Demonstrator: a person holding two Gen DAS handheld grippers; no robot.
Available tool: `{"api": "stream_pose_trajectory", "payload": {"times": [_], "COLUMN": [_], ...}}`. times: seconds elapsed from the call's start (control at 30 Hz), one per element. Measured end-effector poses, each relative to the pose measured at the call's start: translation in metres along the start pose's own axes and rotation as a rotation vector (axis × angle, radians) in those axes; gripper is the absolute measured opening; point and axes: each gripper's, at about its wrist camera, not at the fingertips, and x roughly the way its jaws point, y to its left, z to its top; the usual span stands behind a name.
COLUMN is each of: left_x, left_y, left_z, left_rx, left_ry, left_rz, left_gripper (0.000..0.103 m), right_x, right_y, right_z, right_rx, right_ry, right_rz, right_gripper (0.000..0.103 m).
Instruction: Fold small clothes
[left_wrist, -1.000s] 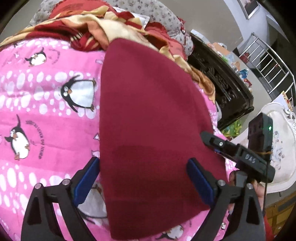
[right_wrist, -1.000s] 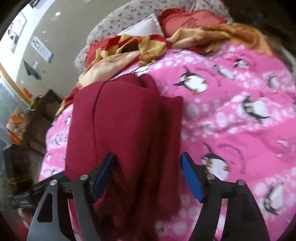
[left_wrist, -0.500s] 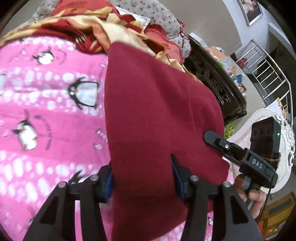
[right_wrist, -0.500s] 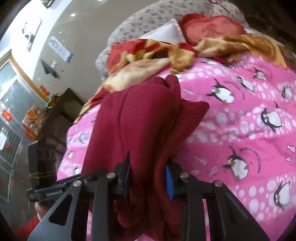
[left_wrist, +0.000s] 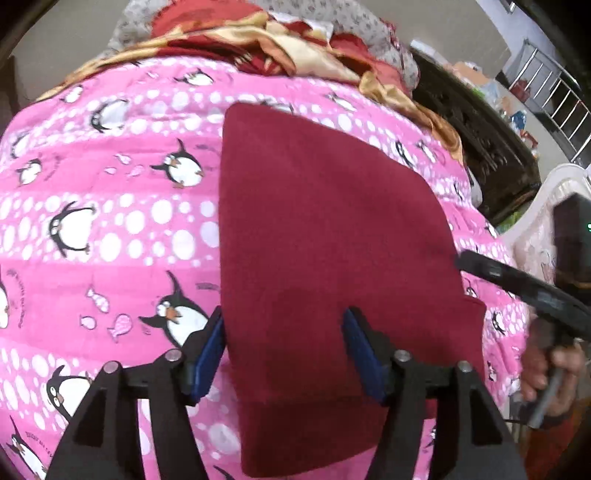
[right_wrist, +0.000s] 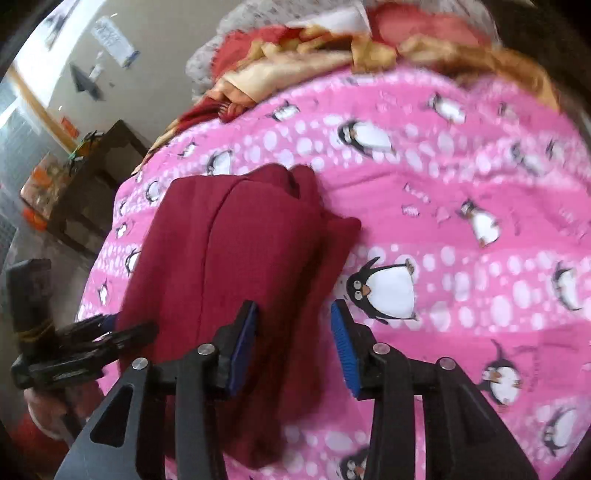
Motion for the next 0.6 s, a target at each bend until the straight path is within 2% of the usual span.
{"api": "stream_pose_trajectory", "payload": {"times": [0.1, 0.2, 0.23, 0.3, 0.33, 0.37, 0.4, 0.47, 0.6], "left_x": [-0.014, -0.025, -0.029, -0.034, -0.037, -0.037, -0.04, -0.043, -0.048], "left_y": [0.003, 0.006, 0.006, 0.006, 0.005, 0.006, 0.005, 0.003, -0.006], "left_z": [-0.003, -0.003, -0.003, -0.004, -0.004, -0.003, -0.005, -0.008, -0.014], "left_rx": [0.006, 0.007, 0.001, -0.003, -0.003, -0.002, 0.0, 0.008, 0.046], "left_ry": [-0.046, -0.076, -0.081, -0.09, -0.096, -0.101, -0.111, -0.128, -0.164], "left_rz": [0.021, 0.036, 0.035, 0.038, 0.043, 0.043, 0.042, 0.045, 0.083], "left_gripper": [0.072, 0.076, 0.077, 0.077, 0.078, 0.079, 0.08, 0.084, 0.085], "right_x": [-0.029, -0.038, -0.034, -0.017, -0.006, 0.004, 0.011, 0.018, 0.007], "right_y": [0.04, 0.083, 0.091, 0.1, 0.098, 0.09, 0.078, 0.059, 0.06], "right_z": [-0.007, -0.021, -0.026, -0.036, -0.044, -0.051, -0.056, -0.061, -0.059], "right_rx": [-0.137, -0.296, -0.324, -0.372, -0.389, -0.381, -0.348, -0.258, -0.235], "right_ry": [-0.049, -0.059, -0.048, 0.012, 0.046, 0.073, 0.099, 0.121, 0.081], "right_rz": [0.061, 0.102, 0.109, 0.073, 0.002, -0.057, -0.076, -0.049, -0.027], "right_gripper": [0.058, 0.048, 0.041, 0.036, 0.033, 0.031, 0.029, 0.019, 0.019]}}
